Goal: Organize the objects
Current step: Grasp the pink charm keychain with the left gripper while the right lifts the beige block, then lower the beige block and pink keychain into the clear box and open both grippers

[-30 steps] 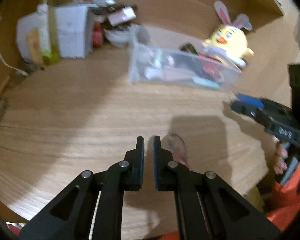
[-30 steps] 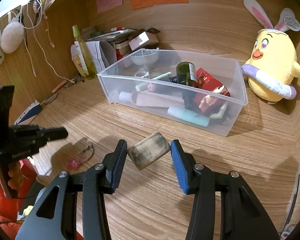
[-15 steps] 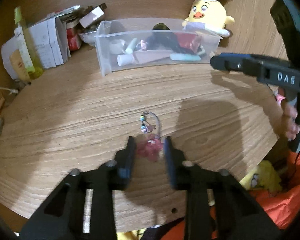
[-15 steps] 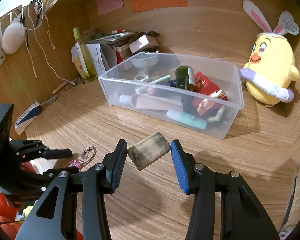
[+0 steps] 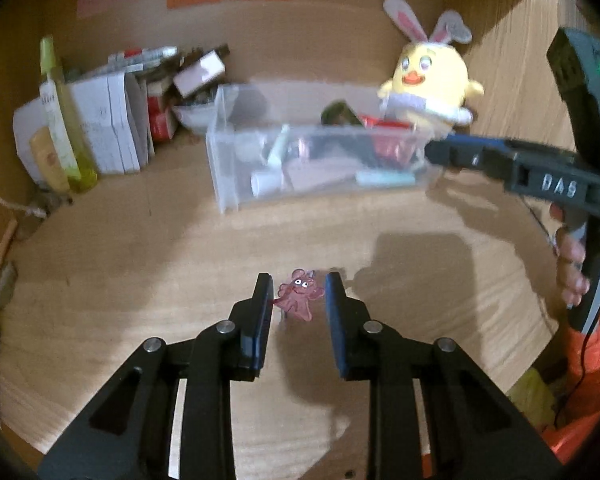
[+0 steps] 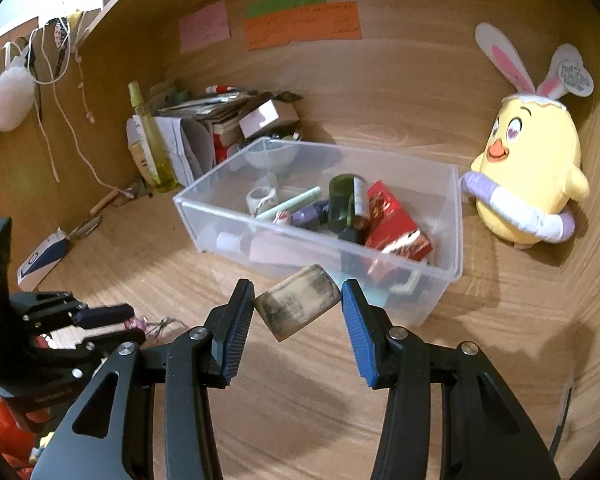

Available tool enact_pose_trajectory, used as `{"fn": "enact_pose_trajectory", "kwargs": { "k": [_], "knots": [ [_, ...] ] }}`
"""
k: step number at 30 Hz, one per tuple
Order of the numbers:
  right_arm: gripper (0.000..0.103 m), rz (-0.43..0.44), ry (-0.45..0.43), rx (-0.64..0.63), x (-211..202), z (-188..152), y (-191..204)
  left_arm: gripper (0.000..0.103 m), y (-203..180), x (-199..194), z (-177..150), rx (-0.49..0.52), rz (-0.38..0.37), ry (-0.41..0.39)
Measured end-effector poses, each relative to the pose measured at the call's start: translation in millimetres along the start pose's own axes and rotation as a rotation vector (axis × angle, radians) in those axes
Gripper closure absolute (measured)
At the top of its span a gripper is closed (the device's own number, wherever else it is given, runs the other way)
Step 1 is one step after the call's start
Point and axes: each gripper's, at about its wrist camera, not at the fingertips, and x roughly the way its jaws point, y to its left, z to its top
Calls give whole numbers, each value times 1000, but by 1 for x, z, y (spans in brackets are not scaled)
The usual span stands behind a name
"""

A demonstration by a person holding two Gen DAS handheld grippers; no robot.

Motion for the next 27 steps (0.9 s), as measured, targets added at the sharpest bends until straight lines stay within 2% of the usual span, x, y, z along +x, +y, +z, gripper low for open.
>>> {"fn": "enact_pose_trajectory", "kwargs": {
  "k": [18, 27],
  "knots": [
    [61, -50, -53, -36, -4, 35, -7, 77, 9, -8, 82, -64, -11, -167],
    [61, -70, -86, -34, -1, 63, -15, 77, 22, -5, 116, -120, 43, -238]
  ]
}}
